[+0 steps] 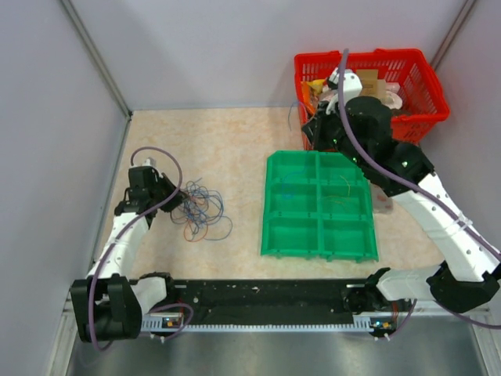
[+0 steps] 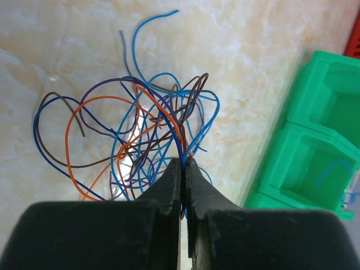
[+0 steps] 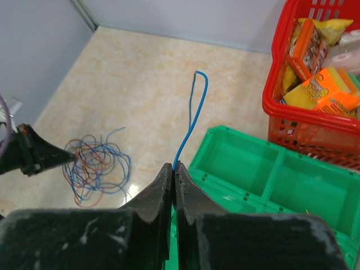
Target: Untangle the cables
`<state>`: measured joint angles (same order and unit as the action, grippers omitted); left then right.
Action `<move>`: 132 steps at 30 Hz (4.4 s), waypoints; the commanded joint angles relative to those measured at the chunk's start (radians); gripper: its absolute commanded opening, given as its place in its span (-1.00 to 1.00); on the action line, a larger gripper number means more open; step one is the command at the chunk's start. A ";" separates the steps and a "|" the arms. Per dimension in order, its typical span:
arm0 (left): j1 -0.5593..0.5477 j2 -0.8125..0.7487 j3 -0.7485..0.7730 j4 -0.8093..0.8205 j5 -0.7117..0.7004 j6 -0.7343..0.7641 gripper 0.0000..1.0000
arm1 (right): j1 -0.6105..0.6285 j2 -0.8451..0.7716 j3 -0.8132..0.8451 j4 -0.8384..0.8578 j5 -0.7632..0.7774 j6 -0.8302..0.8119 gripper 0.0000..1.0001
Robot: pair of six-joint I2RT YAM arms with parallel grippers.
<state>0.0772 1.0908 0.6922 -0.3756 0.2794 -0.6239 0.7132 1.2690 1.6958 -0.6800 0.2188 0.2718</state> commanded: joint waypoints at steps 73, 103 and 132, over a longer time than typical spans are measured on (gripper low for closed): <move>0.006 -0.204 0.056 -0.062 -0.061 0.006 -1.00 | 0.312 0.376 -0.492 0.582 -0.104 0.047 -1.00; 0.058 -0.221 0.067 -0.178 -0.349 -0.025 -1.00 | 0.127 -0.223 -0.094 0.181 0.254 -0.075 -1.00; 0.058 -0.241 0.063 -0.160 -0.214 -0.014 -1.00 | 0.078 -0.172 -0.636 0.258 0.166 0.075 -1.00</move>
<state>0.1299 0.8722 0.7425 -0.5762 0.0383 -0.6518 0.7990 1.0863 1.1385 -0.4561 0.3920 0.3256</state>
